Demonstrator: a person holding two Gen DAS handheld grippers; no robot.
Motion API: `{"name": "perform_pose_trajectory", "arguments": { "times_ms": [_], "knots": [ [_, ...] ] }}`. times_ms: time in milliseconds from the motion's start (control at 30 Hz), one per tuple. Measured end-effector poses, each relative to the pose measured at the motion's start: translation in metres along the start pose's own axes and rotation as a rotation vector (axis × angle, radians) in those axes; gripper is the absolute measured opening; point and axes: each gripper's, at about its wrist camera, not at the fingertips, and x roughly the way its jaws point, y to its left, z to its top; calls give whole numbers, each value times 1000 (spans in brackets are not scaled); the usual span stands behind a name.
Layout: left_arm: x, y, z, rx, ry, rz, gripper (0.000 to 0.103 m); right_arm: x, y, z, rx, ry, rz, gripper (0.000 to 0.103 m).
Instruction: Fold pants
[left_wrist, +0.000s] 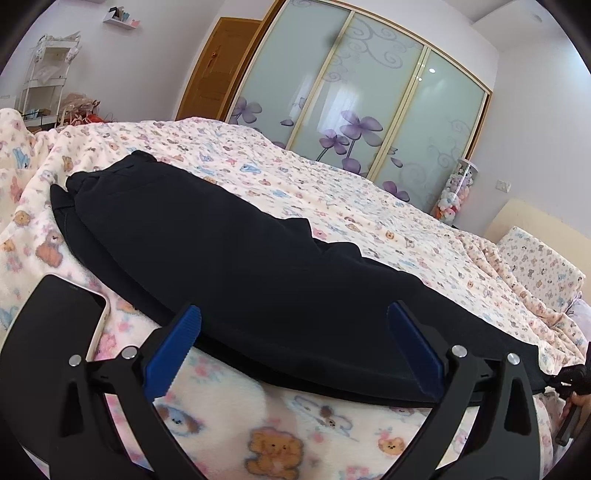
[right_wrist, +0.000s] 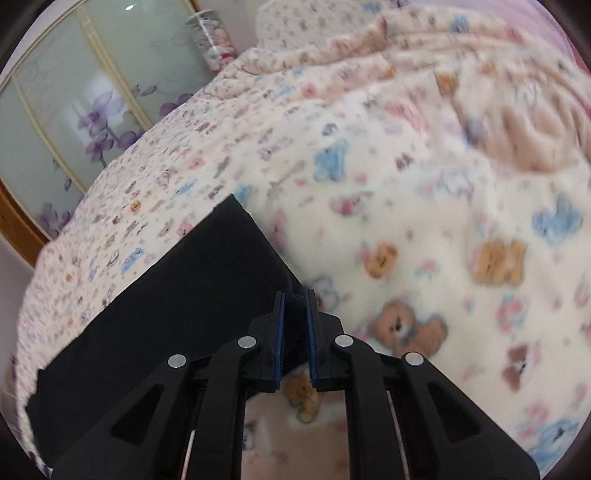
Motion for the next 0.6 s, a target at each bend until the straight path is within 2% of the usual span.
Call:
{"name": "perform_pose_trajectory", "arguments": {
  "times_ms": [67,133,233,267,300,433,500,600],
  "knots": [
    [2,1,0,-6,9,1,101,-7,-3,-1,17,37,-9,25],
    [2,2,0,-6,10,0,101,-22,-10,0,61,36,-4,56],
    [2,1,0,-3,9,2,101,-38,-29,-8,189,20,76,56],
    [2,2,0,-2,8,2,101,-37,-33,-11,230,43,103,56],
    [2,1,0,-3,8,1,101,-33,-35,-11,253,63,130,49],
    [2,2,0,-7,8,0,101,-18,-36,-21,335,137,241,45],
    [2,1,-1,-7,9,-1,101,-12,-33,-25,344,159,238,45],
    [3,3,-1,-14,15,-4,101,-1,-31,-29,371,201,177,45]
  ]
}}
